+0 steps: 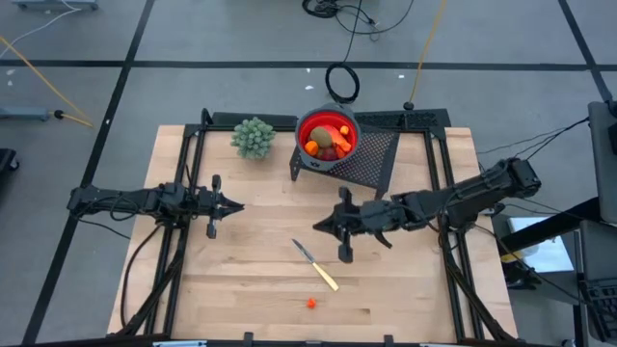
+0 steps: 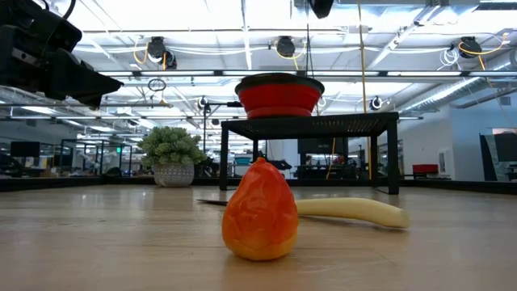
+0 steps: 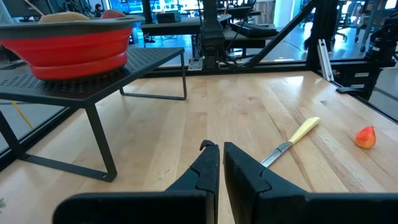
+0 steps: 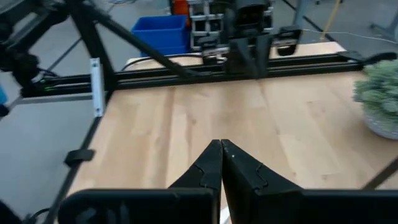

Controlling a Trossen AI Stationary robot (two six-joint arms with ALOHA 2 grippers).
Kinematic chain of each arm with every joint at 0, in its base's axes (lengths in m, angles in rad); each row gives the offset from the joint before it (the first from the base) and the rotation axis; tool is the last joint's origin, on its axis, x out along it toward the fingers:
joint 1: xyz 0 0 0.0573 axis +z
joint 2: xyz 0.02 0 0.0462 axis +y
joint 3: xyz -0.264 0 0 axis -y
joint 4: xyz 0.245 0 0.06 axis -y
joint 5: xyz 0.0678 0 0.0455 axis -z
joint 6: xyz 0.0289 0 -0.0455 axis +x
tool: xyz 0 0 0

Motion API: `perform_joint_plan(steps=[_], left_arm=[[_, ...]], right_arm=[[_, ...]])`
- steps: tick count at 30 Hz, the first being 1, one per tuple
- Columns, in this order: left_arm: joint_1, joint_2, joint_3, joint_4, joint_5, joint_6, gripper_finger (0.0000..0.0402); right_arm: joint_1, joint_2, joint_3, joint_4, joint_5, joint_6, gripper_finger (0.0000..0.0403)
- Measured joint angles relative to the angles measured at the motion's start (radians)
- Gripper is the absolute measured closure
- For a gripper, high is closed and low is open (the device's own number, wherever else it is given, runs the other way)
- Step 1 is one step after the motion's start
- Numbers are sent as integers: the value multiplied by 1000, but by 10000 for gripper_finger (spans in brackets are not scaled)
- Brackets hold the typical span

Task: Pick & Place Fruit
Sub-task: Put the yellow pear into the red strainer bowl on the shelf

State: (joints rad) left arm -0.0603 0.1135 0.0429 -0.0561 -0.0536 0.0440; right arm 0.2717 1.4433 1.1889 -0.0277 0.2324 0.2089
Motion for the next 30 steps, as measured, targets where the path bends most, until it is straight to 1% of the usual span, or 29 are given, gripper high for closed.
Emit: perform_joint_plan(steps=[4,10,15,22,27,30], left_arm=[[0,0,0,0,0,0,376],[0,0,0,0,0,0,376],[0,0,0,0,0,-15,376],[0,0,0,0,1,-30,376],[0,0,0,0,1,-27,376],[0,0,0,0,2,-27,376]], right_arm=[[40,0,0,0,-15,0,403],[74,5,-2,4,-127,42,403],[89,22,-14,-4,-199,66,403],[98,90,-13,32,-267,86,403],[113,150,-13,80,-329,92,403],[123,187,-13,88,-384,92,403]])
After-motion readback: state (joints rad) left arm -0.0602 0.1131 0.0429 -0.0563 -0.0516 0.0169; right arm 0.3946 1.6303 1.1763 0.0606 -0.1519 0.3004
